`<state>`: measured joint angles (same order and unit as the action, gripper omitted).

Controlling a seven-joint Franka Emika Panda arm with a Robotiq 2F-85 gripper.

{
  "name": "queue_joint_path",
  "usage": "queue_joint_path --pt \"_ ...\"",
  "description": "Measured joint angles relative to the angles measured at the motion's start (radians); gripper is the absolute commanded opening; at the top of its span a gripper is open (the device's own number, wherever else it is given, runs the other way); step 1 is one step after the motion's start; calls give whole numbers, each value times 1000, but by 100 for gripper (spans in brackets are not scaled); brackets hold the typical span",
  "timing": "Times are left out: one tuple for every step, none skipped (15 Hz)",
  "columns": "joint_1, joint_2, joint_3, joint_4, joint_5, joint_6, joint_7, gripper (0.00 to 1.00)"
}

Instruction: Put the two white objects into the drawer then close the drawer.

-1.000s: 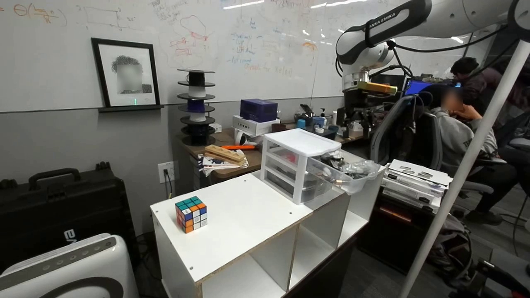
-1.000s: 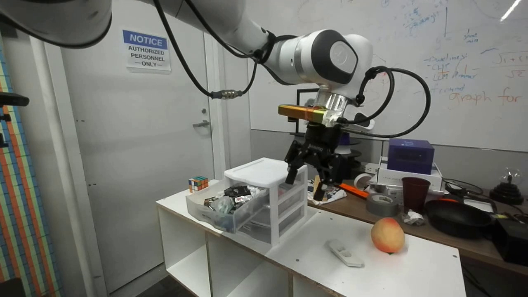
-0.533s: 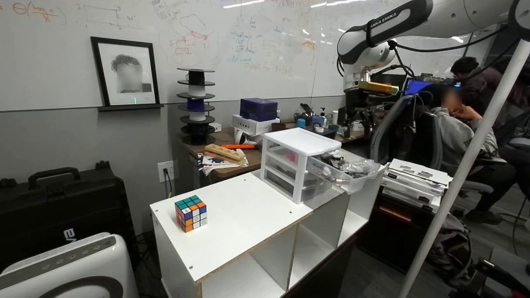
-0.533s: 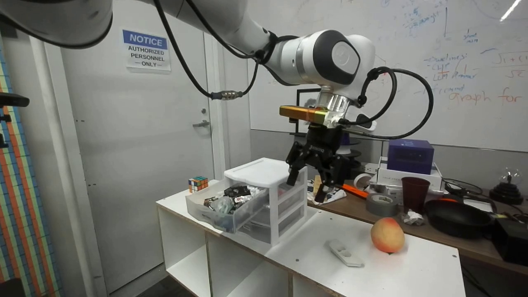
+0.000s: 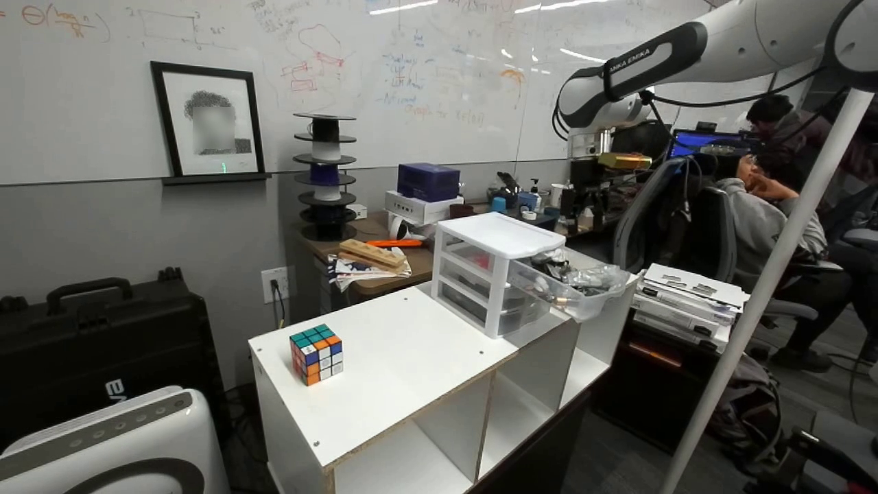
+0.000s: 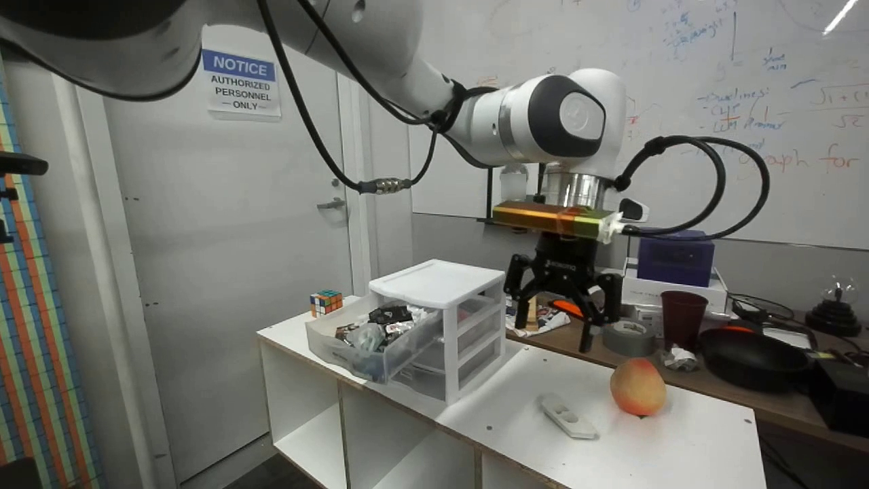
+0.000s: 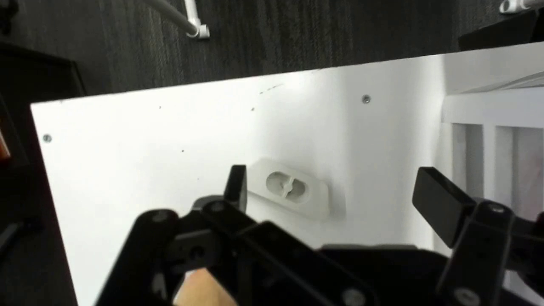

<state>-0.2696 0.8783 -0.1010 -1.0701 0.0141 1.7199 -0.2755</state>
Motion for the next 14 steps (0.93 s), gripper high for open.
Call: queue_joint_path --pt "-7 23 2 10 -7 37 -43 100" --pt "-15 46 4 20 -11 67 -85 100" --pt "-23 72 9 29 -11 94 -125 100" --pt "-29 97 16 38 -11 119 -159 100" --pt "-35 122 25 49 -11 140 -191 100" --pt "-38 147 34 60 -11 161 -217 100" --pt "-39 171 43 73 -11 181 -238 100" --pt "-39 191 52 85 -11 202 -259 100" --pt "-39 210 60 98 -11 225 -278 100" --pt "-38 227 67 110 -12 246 -296 100" --pt "-36 239 70 123 -17 269 -313 100" --pt "-35 250 72 134 -27 291 -330 100" --pt "-34 258 72 144 -37 310 -347 100" --pt "-33 264 72 153 -47 317 -363 100"
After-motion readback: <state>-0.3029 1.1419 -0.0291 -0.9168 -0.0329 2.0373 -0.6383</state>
